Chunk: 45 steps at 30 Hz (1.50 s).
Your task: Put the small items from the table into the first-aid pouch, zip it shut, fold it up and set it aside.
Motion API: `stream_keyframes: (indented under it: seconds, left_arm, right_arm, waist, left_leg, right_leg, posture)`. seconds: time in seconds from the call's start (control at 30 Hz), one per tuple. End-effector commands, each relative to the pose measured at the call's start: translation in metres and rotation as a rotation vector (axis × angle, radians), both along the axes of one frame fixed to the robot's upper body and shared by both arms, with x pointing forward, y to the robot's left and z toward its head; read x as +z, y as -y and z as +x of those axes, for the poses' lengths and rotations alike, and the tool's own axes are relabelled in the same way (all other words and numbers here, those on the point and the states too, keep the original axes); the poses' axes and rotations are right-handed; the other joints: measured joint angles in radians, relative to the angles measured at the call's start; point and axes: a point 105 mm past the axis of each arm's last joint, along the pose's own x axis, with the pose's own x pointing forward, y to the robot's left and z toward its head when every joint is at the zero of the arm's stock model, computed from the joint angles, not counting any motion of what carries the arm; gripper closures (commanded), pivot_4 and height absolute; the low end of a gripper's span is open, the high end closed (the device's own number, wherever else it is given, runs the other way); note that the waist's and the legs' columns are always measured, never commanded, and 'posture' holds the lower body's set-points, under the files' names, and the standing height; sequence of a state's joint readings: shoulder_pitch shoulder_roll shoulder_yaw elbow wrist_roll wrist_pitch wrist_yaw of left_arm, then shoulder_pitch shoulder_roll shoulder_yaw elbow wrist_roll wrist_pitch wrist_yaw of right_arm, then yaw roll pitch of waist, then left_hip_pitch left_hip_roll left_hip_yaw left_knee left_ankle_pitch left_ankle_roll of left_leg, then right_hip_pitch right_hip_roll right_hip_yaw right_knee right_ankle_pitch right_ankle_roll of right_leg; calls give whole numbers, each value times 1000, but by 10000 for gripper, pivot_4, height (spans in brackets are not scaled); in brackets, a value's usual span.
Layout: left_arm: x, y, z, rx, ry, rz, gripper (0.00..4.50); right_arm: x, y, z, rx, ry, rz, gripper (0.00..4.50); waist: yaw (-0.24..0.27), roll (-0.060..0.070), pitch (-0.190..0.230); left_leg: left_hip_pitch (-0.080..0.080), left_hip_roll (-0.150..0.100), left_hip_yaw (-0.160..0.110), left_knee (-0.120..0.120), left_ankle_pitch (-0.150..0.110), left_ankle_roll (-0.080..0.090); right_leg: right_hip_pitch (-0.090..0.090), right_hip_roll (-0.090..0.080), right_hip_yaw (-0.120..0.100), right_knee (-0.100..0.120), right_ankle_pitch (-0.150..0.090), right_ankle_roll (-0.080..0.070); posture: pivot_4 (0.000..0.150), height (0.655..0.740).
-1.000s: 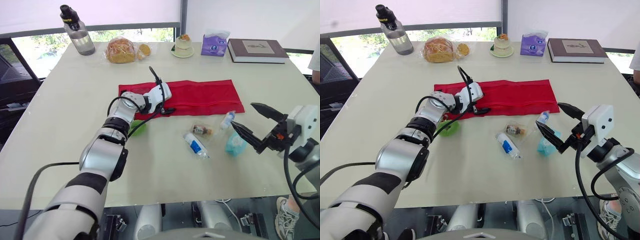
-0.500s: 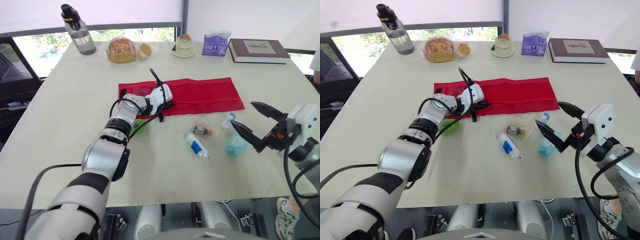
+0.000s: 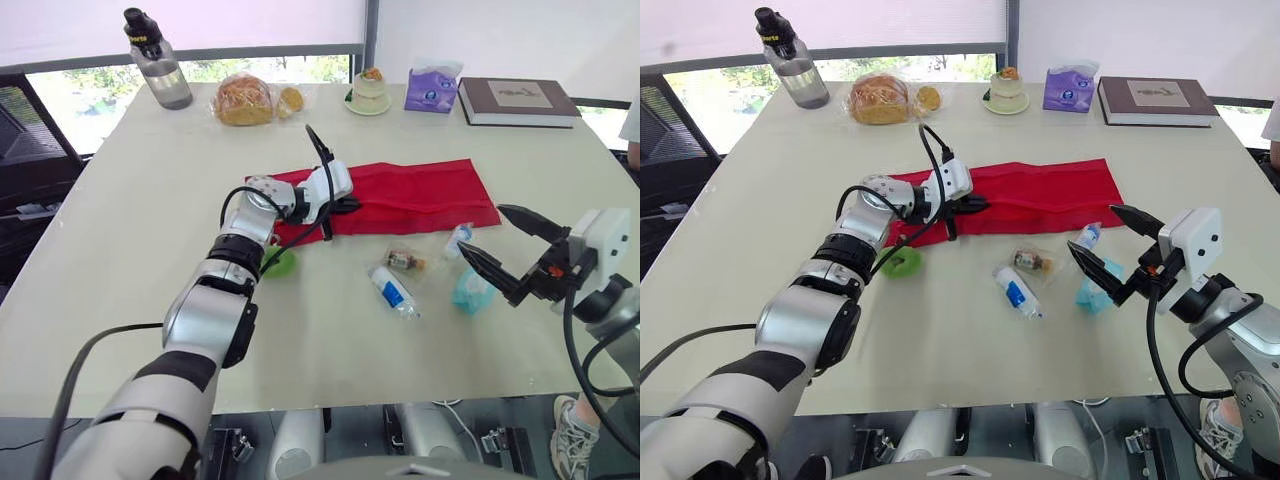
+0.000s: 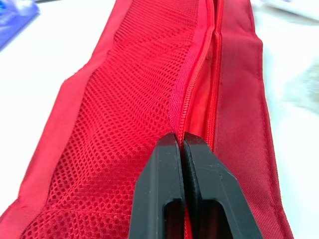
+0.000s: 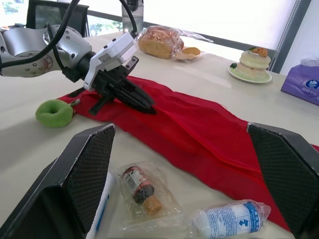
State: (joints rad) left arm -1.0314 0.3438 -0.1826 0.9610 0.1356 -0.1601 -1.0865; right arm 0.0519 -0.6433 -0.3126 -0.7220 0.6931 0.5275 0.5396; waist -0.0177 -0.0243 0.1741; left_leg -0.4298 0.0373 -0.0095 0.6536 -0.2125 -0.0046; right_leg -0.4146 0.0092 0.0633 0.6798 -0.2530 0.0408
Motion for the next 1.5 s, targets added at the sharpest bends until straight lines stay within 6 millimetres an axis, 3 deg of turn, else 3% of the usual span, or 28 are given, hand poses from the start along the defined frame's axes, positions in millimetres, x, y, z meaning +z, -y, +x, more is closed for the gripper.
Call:
stream_keyframes:
  seconds: [0.03, 0.33, 0.57, 0.63, 0.73, 0.97, 1.2, 1.3, 1.5]
  left_arm:
    - [9, 0, -3, -20, 28, 5, 43459]
    - [8, 0, -8, -12, 28, -9, 43459]
    - [13, 1, -4, 12, 40, -38, 43459]
    - [13, 1, -3, 17, 37, -44, 43459]
    - [8, 0, -2, 28, 31, -39, 43459]
    - [9, 0, 0, 32, 36, -37, 43459]
    - [8, -3, 3, 46, 38, -38, 43459]
    - [7, -3, 2, 48, 29, -49, 43459]
    - [6, -6, 1, 59, 15, -75, 43459]
  right_arm:
    - [7, -3, -4, 18, 29, -11, 0]
    - [5, -4, -7, 24, 12, -6, 0]
    - [-13, -6, -18, 70, -102, -60, 0]
    - [-7, -3, -22, 99, -75, -35, 0]
    - [16, 22, -33, 178, 4, -4, 0]
    - [38, 78, -43, 242, -16, -124, 0]
    - [56, 112, -48, 234, -11, -203, 0]
    - [56, 112, -49, 246, -22, -221, 0]
    - [36, 86, -44, 266, -79, -223, 0]
  waist:
    - [1, 0, 0]
    - [2, 0, 0]
    - [3, 0, 0]
    - [3, 0, 0]
    - [4, 0, 0]
    - [3, 0, 0]
    - [2, 0, 0]
    - [2, 0, 0]
    - [2, 1, 0]
  left_leg:
    - [0, 0, 0, 0, 0, 0]
    - [0, 0, 0, 0, 0, 0]
    - [0, 0, 0, 0, 0, 0]
    - [0, 0, 0, 0, 0, 0]
    - [0, 0, 0, 0, 0, 0]
    - [2, 0, 0, 1, 0, 0]
    - [2, 1, -1, 1, 0, 0]
    - [2, 0, 0, 1, 0, 0]
    - [2, 1, -1, 1, 0, 0]
  right_leg:
    - [0, 0, 0, 0, 0, 0]
    - [0, 0, 0, 0, 0, 0]
    - [0, 0, 0, 0, 0, 0]
    - [0, 0, 0, 0, -1, 1]
    - [0, 0, 0, 0, -1, 2]
    - [3, 1, 2, 0, -1, 2]
    - [3, 3, 3, 0, -1, 3]
    - [3, 4, 5, 0, -1, 3]
    - [3, 5, 5, 0, -1, 3]
  posture:
    - [1500, 7400]
    - [1500, 7400]
    - [1500, 7400]
    - [1500, 7400]
    - [1500, 7400]
    - [1500, 7400]
    - [1500, 7400]
    - [1500, 7400]
    - [1500, 7400]
